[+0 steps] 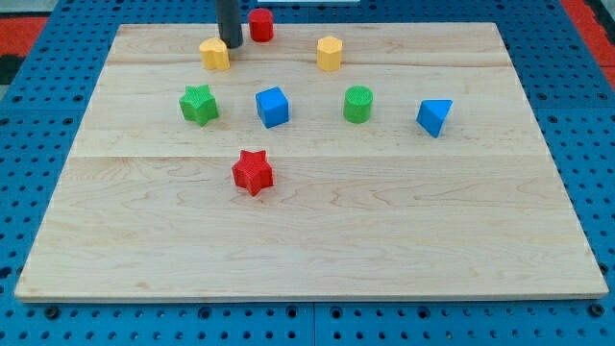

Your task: Push the yellow heart towards the green star

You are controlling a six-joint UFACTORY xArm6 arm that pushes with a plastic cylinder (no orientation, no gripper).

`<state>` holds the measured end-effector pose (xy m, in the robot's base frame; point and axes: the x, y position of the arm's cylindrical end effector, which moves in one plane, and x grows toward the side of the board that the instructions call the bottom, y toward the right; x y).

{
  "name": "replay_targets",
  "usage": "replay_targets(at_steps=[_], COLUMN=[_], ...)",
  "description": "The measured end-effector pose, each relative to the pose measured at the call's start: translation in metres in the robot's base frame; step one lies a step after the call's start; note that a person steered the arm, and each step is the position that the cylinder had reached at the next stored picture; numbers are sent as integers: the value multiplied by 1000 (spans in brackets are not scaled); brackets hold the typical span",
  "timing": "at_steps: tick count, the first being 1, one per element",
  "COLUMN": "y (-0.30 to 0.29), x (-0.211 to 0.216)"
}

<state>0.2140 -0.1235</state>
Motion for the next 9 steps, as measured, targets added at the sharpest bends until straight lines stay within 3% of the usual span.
replay_targets(at_steps=[1,2,3,4,7,9], y=[-39,-36,14,25,-37,-72], x=[0,-10,-8,11,57,111])
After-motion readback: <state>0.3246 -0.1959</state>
